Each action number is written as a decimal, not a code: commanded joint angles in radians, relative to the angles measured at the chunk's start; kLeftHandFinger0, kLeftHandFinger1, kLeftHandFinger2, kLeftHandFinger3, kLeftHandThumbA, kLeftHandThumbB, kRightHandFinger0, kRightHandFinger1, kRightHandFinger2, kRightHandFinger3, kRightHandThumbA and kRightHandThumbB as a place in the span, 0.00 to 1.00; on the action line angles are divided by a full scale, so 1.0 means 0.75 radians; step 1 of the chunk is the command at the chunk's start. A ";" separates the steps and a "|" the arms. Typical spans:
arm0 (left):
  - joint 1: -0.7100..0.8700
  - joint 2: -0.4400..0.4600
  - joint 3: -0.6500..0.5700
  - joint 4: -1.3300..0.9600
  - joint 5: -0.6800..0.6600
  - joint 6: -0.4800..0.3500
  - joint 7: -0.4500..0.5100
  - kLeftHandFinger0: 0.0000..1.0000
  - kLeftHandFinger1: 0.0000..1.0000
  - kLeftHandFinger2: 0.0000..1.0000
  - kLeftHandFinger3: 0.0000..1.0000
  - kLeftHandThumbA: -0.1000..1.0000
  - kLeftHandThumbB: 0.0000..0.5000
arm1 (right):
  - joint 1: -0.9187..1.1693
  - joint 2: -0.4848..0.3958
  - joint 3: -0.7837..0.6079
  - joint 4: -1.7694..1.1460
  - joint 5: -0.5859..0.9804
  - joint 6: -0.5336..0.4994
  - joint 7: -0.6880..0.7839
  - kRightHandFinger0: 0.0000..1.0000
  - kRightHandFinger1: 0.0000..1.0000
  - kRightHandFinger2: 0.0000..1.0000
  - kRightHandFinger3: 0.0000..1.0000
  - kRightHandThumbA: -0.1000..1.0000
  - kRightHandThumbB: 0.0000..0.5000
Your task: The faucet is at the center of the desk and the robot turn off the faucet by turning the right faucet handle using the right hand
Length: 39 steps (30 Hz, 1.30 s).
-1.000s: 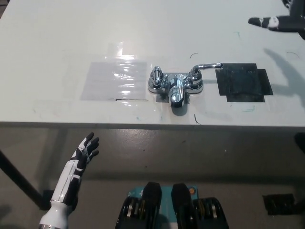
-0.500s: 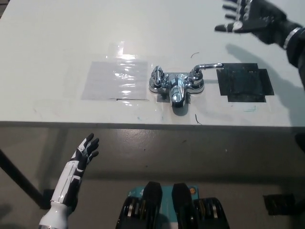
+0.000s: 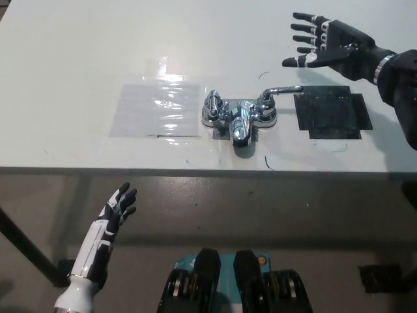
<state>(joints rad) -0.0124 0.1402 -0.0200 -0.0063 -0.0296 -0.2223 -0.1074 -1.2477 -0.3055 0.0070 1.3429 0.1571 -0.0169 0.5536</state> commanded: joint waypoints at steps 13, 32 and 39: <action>-0.019 0.016 -0.010 -0.040 0.000 -0.034 -0.024 1.00 1.00 1.00 1.00 0.98 0.52 | -0.111 0.021 -0.020 0.039 -0.037 -0.027 -0.046 1.00 1.00 1.00 1.00 1.00 0.74; -0.028 0.020 -0.013 -0.043 -0.003 -0.035 -0.026 1.00 1.00 1.00 1.00 0.99 0.55 | -0.066 0.051 -0.017 0.072 -0.053 -0.015 -0.075 1.00 1.00 1.00 1.00 1.00 0.79; -0.034 0.023 -0.012 -0.041 -0.014 -0.039 -0.031 1.00 1.00 1.00 1.00 0.97 0.53 | -0.062 0.055 -0.022 0.081 -0.060 -0.016 -0.071 1.00 1.00 1.00 1.00 1.00 0.88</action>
<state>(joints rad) -0.0193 0.1415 -0.0276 -0.0062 -0.0317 -0.2225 -0.1076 -1.2487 -0.2557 -0.0007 1.4068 0.1169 -0.0128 0.5085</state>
